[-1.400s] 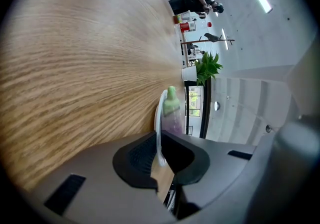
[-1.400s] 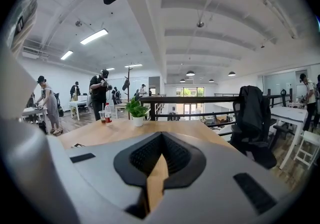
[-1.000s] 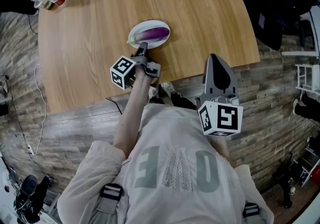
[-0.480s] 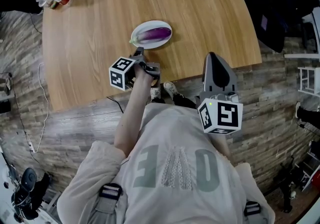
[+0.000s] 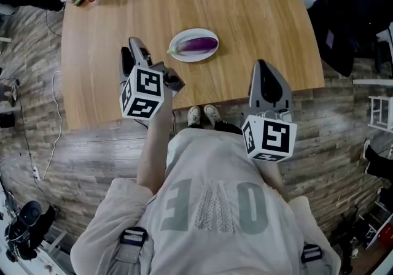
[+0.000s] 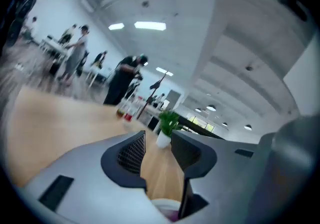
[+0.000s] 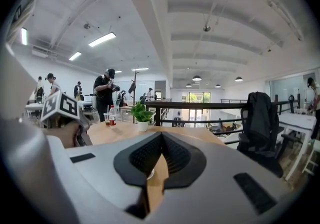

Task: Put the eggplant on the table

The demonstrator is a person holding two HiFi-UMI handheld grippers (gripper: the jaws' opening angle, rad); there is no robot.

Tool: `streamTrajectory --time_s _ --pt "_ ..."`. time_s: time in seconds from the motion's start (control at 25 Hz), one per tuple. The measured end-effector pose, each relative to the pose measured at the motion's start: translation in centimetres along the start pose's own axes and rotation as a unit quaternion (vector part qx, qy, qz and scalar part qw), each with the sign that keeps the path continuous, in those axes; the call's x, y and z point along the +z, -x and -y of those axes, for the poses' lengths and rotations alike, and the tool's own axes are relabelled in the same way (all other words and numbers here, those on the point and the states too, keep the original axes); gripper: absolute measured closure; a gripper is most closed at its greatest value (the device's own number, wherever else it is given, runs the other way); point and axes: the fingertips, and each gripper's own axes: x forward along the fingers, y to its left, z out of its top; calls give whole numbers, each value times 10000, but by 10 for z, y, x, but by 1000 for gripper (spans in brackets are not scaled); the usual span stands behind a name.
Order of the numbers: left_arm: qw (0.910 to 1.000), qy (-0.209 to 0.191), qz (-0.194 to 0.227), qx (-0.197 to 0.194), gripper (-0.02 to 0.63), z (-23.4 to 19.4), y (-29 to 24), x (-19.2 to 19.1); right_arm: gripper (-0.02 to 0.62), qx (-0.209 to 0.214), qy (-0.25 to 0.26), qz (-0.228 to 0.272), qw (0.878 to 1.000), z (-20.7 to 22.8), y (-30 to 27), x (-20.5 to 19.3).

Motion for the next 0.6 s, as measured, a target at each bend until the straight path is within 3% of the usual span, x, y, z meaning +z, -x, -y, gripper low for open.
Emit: streamTrajectory --time_s 0.04,0.12,0.2,0.28,0.4,0.6 --pt "9971 -552 453 -276 460 19 7 26 577 42 126 70 9999 -4 -2 5" --pt "9794 -1380 1269 -748 461 55 28 67 577 201 282 264 9991 -15 -8 16" --pt "9587 -1842 1840 -1144 462 85 51 92 576 359 368 441 9977 -25 -14 27" --pt "9387 -2243 2150 -1495 462 110 73 104 577 508 404 589 9962 -36 -17 38" --pt "9159 -2737 2303 -1822 462 133 99 107 577 836 390 885 9918 -57 -20 57" --pt "9115 -3000 1865 -2106 463 152 117 80 575 1268 244 1272 9834 -83 -18 85"
